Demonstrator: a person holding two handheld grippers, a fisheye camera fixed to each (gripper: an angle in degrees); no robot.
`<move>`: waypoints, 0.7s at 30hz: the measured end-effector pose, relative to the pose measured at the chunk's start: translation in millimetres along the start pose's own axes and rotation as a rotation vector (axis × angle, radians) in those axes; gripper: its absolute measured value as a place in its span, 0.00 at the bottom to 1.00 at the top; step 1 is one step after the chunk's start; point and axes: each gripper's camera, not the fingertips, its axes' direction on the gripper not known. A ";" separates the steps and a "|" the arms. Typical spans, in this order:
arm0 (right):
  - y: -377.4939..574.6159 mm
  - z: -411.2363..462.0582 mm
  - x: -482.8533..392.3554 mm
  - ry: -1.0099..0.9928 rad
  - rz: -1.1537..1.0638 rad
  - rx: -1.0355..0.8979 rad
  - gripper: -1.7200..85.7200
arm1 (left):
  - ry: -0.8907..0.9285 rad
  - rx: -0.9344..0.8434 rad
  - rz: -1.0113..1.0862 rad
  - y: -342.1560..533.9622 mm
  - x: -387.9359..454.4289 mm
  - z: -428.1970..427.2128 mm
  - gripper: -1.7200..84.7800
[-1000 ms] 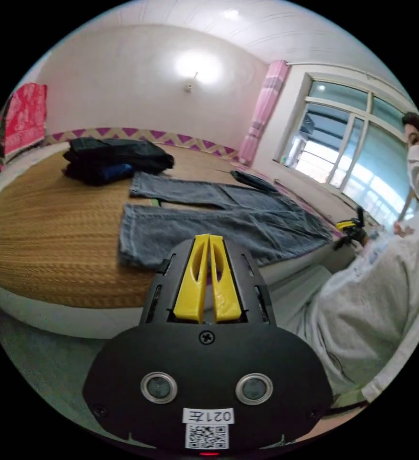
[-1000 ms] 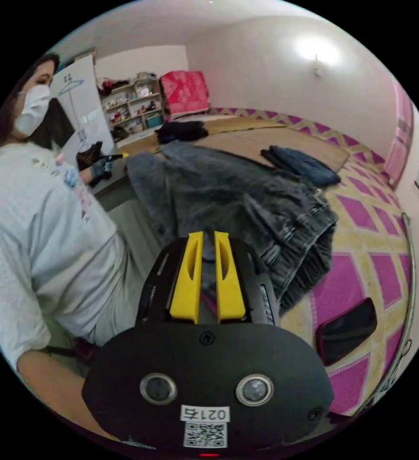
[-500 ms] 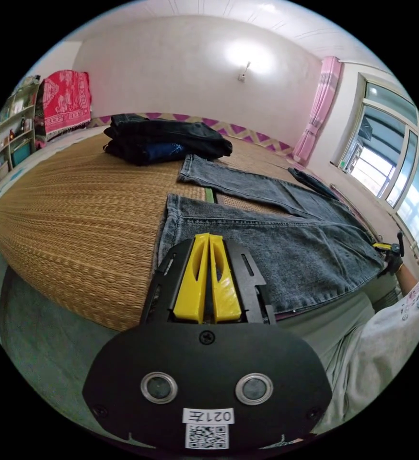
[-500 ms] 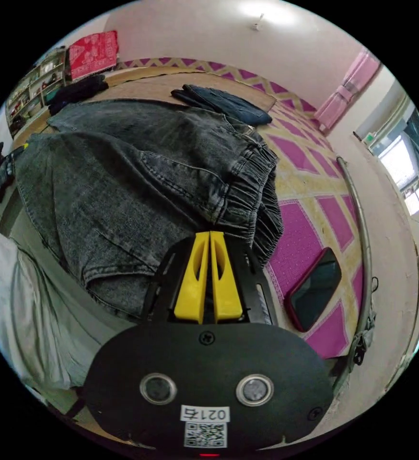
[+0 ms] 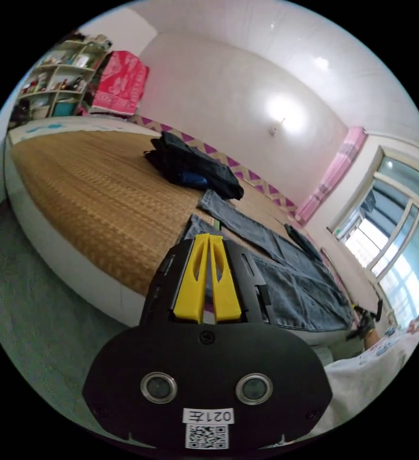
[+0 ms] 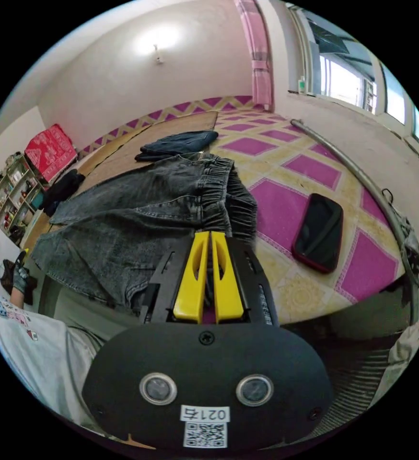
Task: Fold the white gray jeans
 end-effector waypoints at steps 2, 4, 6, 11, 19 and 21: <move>27.3 -18.7 17.8 0.034 0.069 0.003 0.07 | -0.023 -0.011 -0.060 2.4 -11.3 -16.6 0.05; 48.6 -29.9 33.6 0.020 0.139 0.010 0.09 | 0.023 -0.034 -0.148 6.7 -25.5 -29.7 0.09; 67.9 -36.2 49.0 -0.003 0.214 0.015 0.10 | 0.077 -0.053 -0.203 10.0 -33.1 -30.9 0.11; 100.4 -30.1 87.4 -0.191 0.396 0.023 0.11 | 0.125 -0.111 -0.288 8.2 -44.3 -16.5 0.13; 122.0 -20.8 138.0 -0.477 0.622 0.117 0.12 | 0.243 -0.104 -0.340 1.2 -60.9 -23.1 0.12; 124.2 -19.8 148.2 -0.523 0.663 0.146 0.13 | 0.243 -0.119 -0.325 -1.9 -58.3 -21.8 0.11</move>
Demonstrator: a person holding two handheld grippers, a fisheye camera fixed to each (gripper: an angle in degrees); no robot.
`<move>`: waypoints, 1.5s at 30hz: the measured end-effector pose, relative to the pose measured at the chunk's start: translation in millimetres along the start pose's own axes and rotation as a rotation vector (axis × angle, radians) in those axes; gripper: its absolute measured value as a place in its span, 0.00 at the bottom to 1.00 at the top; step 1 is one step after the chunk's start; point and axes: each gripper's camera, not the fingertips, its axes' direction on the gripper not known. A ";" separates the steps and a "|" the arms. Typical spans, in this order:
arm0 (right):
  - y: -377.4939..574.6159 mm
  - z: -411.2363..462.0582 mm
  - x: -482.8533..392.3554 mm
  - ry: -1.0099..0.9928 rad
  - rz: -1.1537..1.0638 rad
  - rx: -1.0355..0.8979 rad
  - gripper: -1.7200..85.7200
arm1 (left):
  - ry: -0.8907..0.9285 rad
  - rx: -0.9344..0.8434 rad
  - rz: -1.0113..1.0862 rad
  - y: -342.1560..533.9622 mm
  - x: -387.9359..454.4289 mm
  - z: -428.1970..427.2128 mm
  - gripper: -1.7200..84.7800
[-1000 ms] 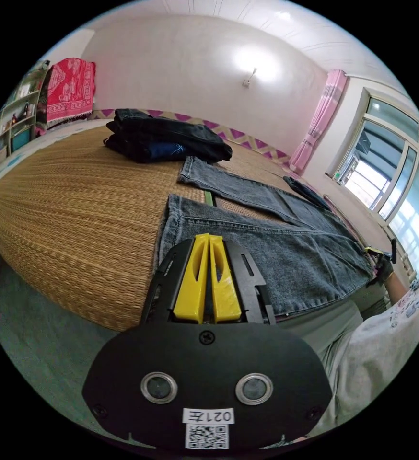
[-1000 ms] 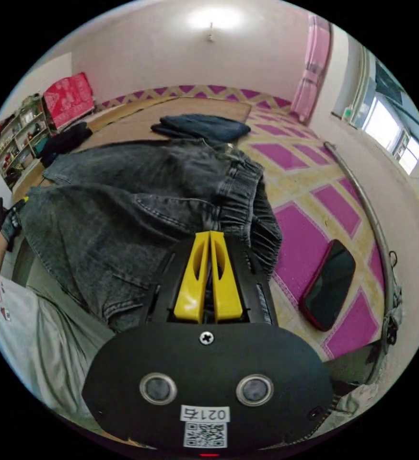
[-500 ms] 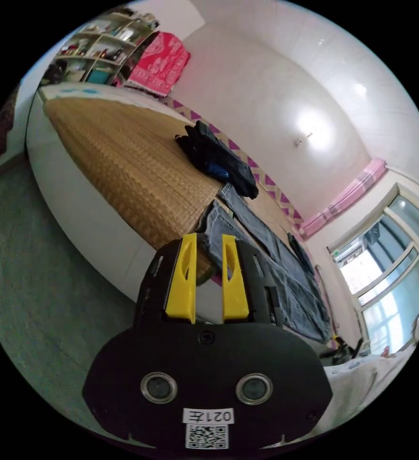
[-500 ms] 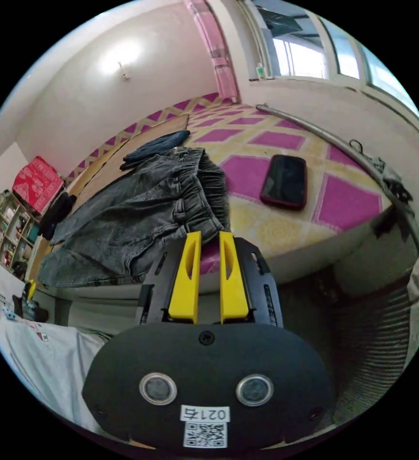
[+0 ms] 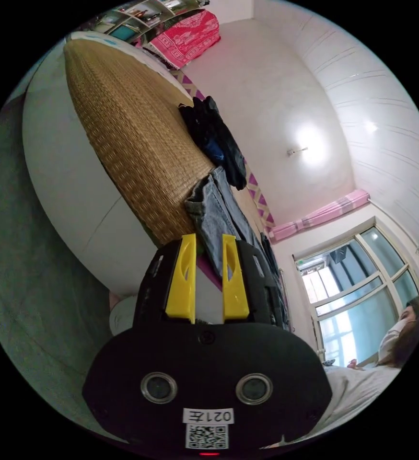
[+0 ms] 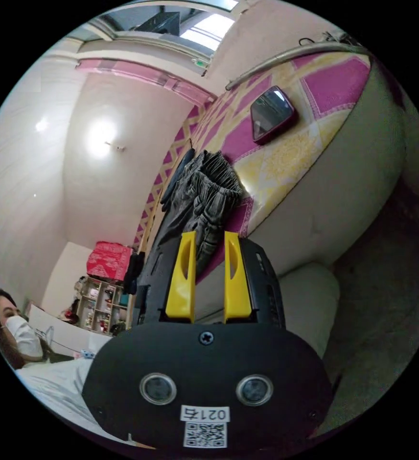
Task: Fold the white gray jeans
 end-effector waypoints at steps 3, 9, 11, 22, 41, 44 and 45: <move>-7.7 1.9 9.7 -0.013 0.037 0.002 0.13 | -0.022 -0.003 0.017 -4.6 4.0 3.5 0.11; -19.5 7.4 11.6 -0.042 0.074 -0.019 0.14 | -0.003 -0.030 0.034 -13.0 11.4 13.4 0.12; -18.9 14.6 10.9 -0.058 0.093 -0.069 0.14 | 0.000 -0.036 0.035 -15.8 13.4 15.3 0.12; -14.5 33.2 20.5 -0.245 0.145 -0.047 0.04 | 0.058 -0.068 0.009 -33.5 14.4 37.2 0.01; -227.4 239.6 -124.6 -0.180 -0.038 -0.268 0.04 | -0.116 -0.250 0.202 -234.2 175.0 256.3 0.01; -251.4 312.0 -123.9 -0.082 -0.024 -0.290 0.07 | -0.209 -0.290 0.146 -262.7 162.8 333.0 0.01; -253.9 326.0 -122.8 -0.056 -0.022 -0.308 0.08 | -0.236 -0.321 0.122 -268.7 153.0 360.5 0.01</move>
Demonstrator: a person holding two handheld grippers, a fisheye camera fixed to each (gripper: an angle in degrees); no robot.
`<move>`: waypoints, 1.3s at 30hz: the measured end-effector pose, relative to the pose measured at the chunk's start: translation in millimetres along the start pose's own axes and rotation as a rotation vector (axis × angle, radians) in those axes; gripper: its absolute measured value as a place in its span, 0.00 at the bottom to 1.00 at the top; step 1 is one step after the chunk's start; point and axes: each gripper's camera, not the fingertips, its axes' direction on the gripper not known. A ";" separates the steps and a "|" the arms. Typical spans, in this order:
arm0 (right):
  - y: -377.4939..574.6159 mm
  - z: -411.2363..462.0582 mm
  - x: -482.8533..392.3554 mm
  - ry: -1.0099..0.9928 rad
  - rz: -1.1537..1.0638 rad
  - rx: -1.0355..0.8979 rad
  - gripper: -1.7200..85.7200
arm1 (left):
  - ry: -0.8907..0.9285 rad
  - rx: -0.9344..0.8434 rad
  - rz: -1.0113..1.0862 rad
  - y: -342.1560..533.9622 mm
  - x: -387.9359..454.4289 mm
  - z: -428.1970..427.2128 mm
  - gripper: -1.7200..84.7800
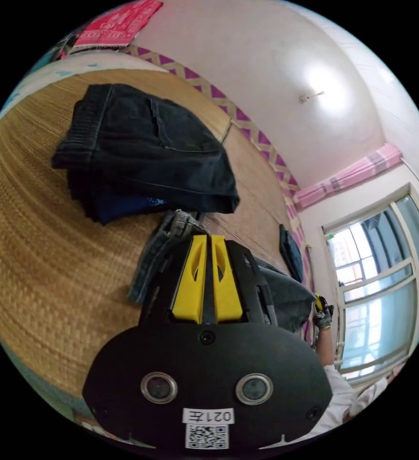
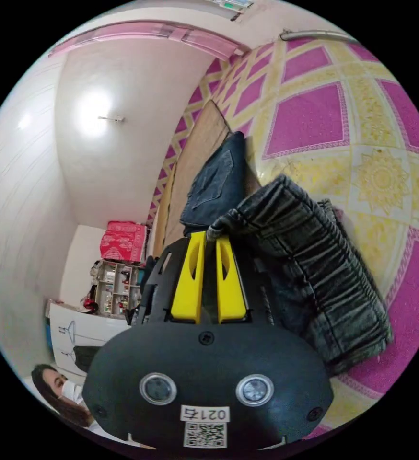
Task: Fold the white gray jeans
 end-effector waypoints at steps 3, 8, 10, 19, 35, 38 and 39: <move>-11.9 29.7 0.8 0.030 -0.032 -0.016 0.12 | -0.018 -0.018 -0.020 -12.8 -14.5 40.1 0.02; 28.8 30.1 -31.5 0.079 -0.225 -0.063 0.12 | 0.144 0.107 0.050 1.5 -30.2 27.1 0.02; 56.4 41.7 -52.8 0.100 -0.339 -0.135 0.11 | 0.130 0.160 0.068 15.4 -37.2 13.8 0.01; 258.4 185.1 -168.8 0.227 -1.041 -0.467 0.12 | -0.090 0.002 0.291 45.4 0.6 80.3 0.05; 370.6 257.6 -165.3 0.434 -1.134 -0.568 0.09 | -0.087 0.062 0.283 44.3 -9.8 138.2 0.01; 373.7 254.4 -160.3 0.434 -1.108 -0.537 0.08 | -0.039 0.157 0.165 65.7 -23.4 125.5 0.02; 373.6 254.0 -159.7 0.433 -1.102 -0.537 0.08 | -0.044 0.166 0.142 74.4 -26.4 123.5 0.03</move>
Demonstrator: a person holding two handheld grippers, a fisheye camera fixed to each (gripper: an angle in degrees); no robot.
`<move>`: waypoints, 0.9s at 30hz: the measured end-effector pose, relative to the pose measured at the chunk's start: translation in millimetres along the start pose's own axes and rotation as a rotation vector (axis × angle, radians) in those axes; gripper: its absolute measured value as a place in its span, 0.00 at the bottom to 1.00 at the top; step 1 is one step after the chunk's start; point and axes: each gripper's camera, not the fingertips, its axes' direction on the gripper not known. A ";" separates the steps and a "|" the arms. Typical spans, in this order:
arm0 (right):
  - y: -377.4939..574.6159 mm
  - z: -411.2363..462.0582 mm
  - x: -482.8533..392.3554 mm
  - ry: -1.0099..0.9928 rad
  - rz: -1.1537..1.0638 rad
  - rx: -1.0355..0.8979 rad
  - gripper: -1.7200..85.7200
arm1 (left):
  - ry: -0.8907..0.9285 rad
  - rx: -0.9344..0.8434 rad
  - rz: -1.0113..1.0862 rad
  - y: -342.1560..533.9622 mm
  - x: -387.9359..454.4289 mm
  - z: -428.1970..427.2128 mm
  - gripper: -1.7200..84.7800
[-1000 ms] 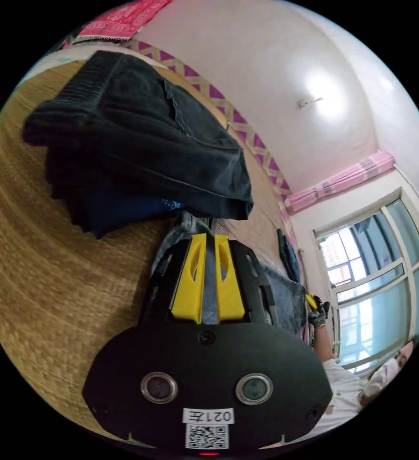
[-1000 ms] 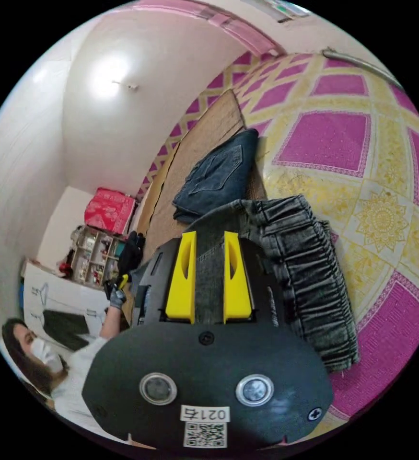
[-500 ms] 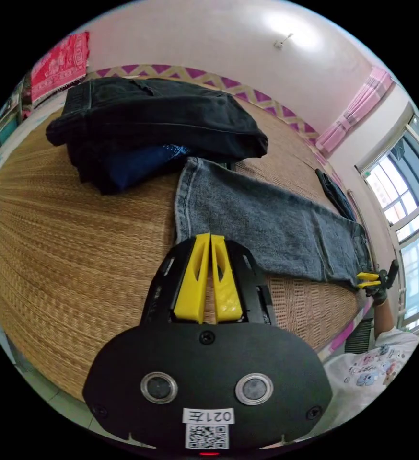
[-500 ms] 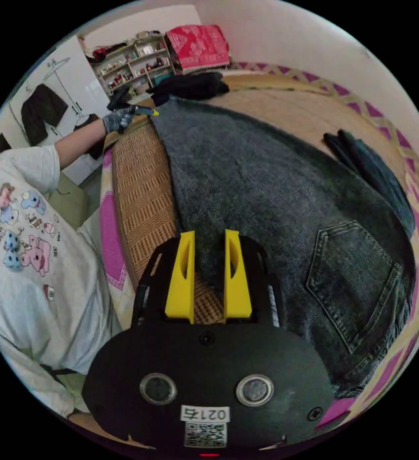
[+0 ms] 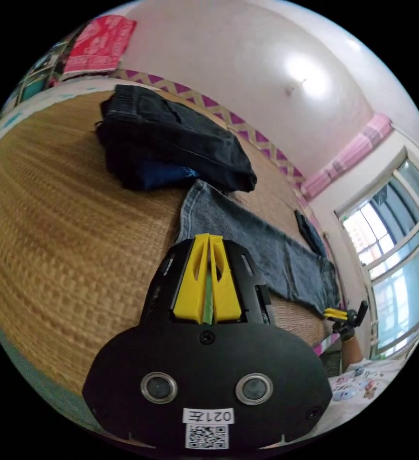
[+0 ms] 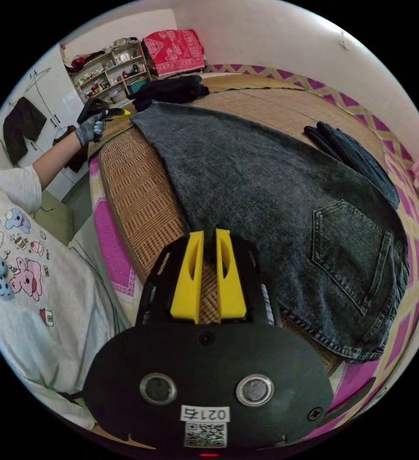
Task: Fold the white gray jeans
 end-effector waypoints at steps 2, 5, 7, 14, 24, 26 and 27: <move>4.0 0.7 -0.1 0.009 0.010 0.017 0.08 | -0.005 -0.007 -0.041 11.2 -3.1 0.2 0.06; 10.0 -0.4 8.4 -0.024 0.073 0.060 0.07 | 0.050 -0.041 -0.148 23.6 -12.5 17.5 0.12; 15.9 -0.9 14.1 -0.045 0.105 0.083 0.07 | 0.078 -0.073 -0.240 28.7 -19.6 42.6 0.14; 52.4 -22.8 35.1 -0.162 0.197 0.190 0.08 | 0.089 -0.071 -0.316 25.8 -23.0 91.7 0.14; 114.0 -63.9 53.6 -0.249 0.284 0.352 0.07 | 0.142 0.022 -0.316 65.0 -19.9 149.9 0.06; 129.2 -69.6 57.8 -0.263 0.294 0.364 0.07 | 0.177 0.034 -0.318 73.5 -15.1 156.3 0.04; 133.5 -71.3 59.2 -0.263 0.299 0.369 0.07 | 0.179 0.046 -0.300 77.2 -5.0 156.7 0.02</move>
